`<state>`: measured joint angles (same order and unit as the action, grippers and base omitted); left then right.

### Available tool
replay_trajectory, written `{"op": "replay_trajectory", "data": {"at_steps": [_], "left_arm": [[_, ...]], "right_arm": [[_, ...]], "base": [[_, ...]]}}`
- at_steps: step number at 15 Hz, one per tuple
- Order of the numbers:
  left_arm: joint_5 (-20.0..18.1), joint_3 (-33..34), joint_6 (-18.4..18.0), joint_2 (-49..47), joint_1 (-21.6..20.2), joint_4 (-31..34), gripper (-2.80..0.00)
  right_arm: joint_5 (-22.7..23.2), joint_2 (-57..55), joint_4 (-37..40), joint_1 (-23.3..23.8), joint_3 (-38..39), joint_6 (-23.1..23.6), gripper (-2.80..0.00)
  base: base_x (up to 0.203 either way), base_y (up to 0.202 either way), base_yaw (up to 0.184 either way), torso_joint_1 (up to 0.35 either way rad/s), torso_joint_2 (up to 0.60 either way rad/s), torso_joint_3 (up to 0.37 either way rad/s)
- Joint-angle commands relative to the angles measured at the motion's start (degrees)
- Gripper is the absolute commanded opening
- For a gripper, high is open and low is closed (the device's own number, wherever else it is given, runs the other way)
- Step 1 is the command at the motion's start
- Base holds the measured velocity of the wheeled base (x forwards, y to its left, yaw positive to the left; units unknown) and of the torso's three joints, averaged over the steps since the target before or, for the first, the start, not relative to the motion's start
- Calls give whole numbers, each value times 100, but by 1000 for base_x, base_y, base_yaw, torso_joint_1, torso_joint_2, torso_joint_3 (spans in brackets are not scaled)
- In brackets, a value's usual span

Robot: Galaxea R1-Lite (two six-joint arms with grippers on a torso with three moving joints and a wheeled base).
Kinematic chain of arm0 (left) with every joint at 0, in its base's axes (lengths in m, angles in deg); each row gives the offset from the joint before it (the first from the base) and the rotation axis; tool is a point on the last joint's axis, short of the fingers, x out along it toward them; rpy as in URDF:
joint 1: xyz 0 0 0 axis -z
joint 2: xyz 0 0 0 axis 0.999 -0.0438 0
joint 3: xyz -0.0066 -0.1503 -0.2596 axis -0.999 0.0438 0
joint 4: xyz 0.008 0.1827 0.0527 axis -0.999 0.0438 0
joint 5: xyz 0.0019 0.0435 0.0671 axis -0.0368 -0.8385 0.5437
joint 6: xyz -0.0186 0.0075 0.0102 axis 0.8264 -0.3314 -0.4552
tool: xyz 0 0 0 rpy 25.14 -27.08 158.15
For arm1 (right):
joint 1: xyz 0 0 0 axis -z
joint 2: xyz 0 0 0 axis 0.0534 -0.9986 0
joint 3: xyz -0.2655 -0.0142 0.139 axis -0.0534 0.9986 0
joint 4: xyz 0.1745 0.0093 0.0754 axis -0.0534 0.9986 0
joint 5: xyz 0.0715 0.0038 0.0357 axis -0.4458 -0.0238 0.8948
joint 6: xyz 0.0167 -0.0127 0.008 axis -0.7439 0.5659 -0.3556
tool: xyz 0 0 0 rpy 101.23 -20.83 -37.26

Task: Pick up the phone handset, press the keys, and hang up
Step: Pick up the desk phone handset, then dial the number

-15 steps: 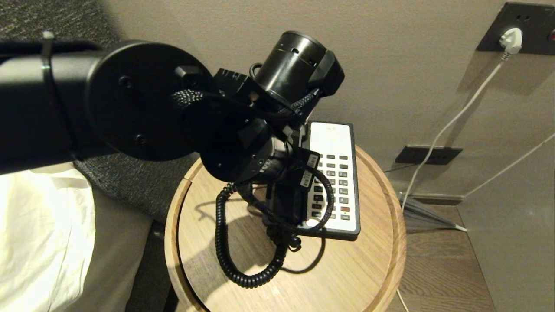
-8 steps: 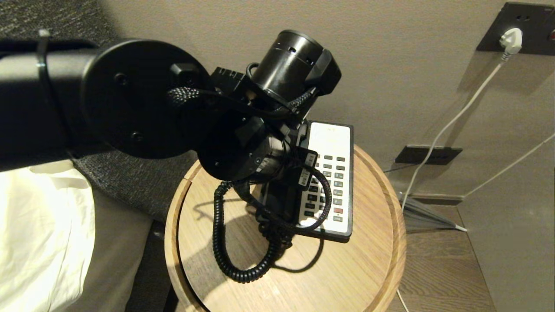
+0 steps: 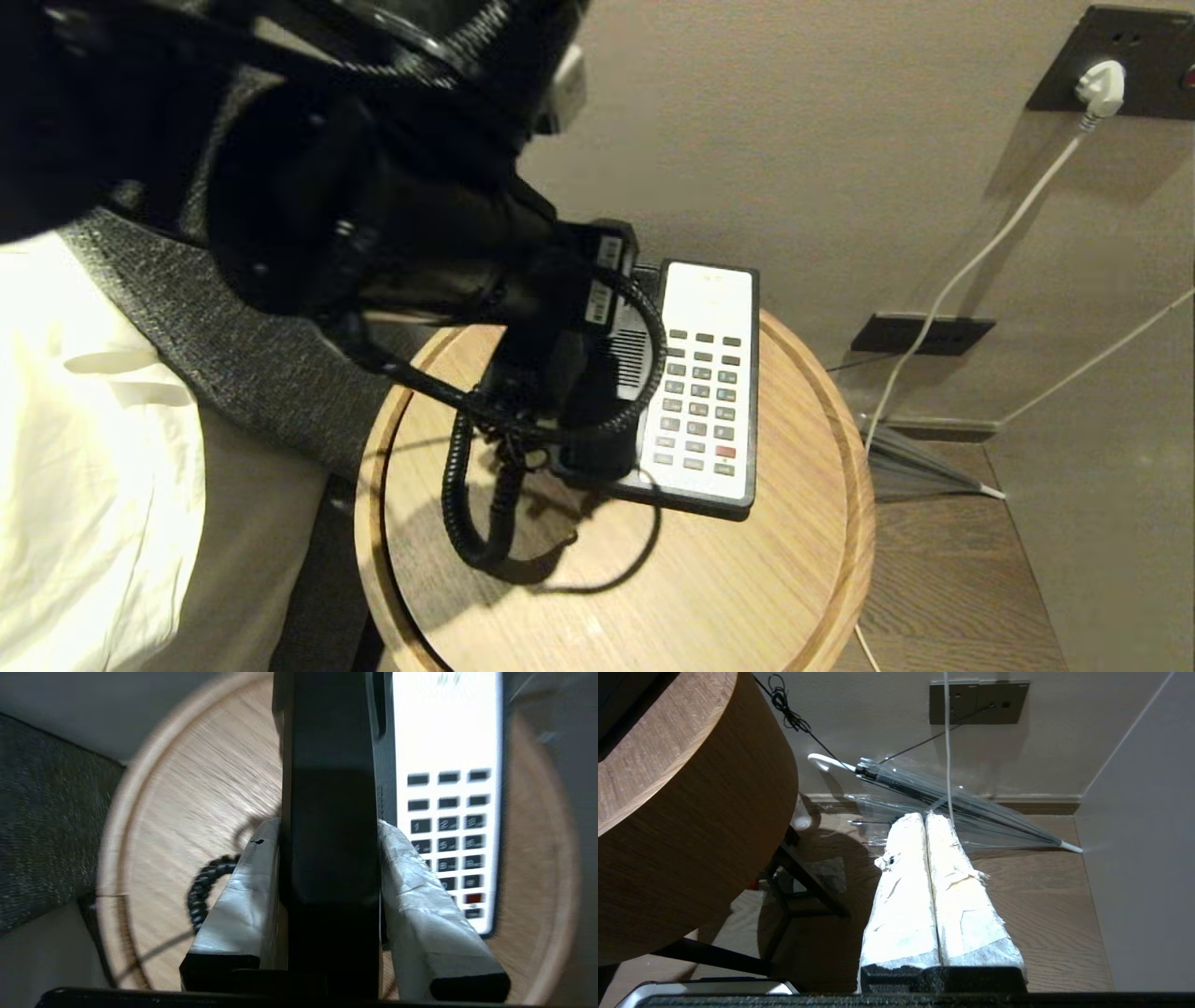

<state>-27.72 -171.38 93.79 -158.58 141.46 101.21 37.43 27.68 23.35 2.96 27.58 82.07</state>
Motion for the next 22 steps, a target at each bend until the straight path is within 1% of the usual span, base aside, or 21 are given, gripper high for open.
{"op": "replay_trajectory", "data": {"at_steps": [1,4,5,6,7,8,9,10,11,12,13,14,15,16,17,19,20,22], "left_arm": [[8,25,18,655,-2,6,-280],[-52,34,122,1377,-66,13,-280],[-159,100,259,1640,-184,11,-280],[-408,175,589,1897,-308,16,-280],[-679,261,1170,2109,-414,38,-280],[-866,401,1831,2291,-473,49,-280],[-990,634,2539,2576,-504,52,-280],[-1081,889,3036,2879,-527,38,-280],[-1191,1154,3298,3181,-543,19,-280],[-1385,1522,3533,3488,-554,-33,-280],[-1608,1914,3780,3752,-572,-212,-280],[-1731,2232,3960,3951,-617,-564,-280],[-1816,2560,4097,4186,-709,-1122,-280],[-1868,2790,4159,4410,-787,-1445,-280],[-1900,2888,4187,4568,-822,-1606,-280],[-1893,3027,4170,4749,-848,-1674,-280],[-1883,3148,4070,4807,-852,-1714,-280],[-1884,3457,3655,4871,-848,-2015,-280]], "right_arm": [[4,-7,-2,1,123,-1,-280],[4,-7,-6,-6,123,-1,-280],[4,-7,0,1,123,-1,-280],[4,-7,1,-6,123,-1,-280],[4,-7,3,1,123,-1,-280],[4,-7,-6,1,123,-1,-280],[4,-7,-6,1,123,-1,-280],[4,-7,1,1,123,-1,-280],[4,-7,-3,-1,123,-1,-280],[4,-7,2,0,123,-1,-280],[4,-7,3,-7,123,-1,-280],[4,-7,-3,1,123,-1,-280],[4,-7,-6,1,123,-1,-280],[4,-7,-6,-3,123,-1,-280],[4,-7,-6,0,123,-1,-280],[4,-7,-6,-5,123,-1,-280],[4,-7,3,1,123,-1,-280],[4,-7,2,1,123,-1,-280]], "base": [[0,0,0,0,0,0],[0,0,0,0,0,0],[0,0,0,0,0,0],[0,0,0,0,0,0],[0,0,0,0,0,0],[0,0,0,0,0,0],[0,0,0,0,0,0],[0,0,0,0,0,0],[0,0,0,0,0,0],[0,0,0,0,0,0],[0,0,0,0,0,0],[0,0,0,0,0,0],[0,0,0,0,0,0],[0,0,0,0,0,0],[0,0,0,0,0,0],[0,0,0,0,0,0],[0,0,0,0,0,0],[0,0,0,0,0,0]]}}
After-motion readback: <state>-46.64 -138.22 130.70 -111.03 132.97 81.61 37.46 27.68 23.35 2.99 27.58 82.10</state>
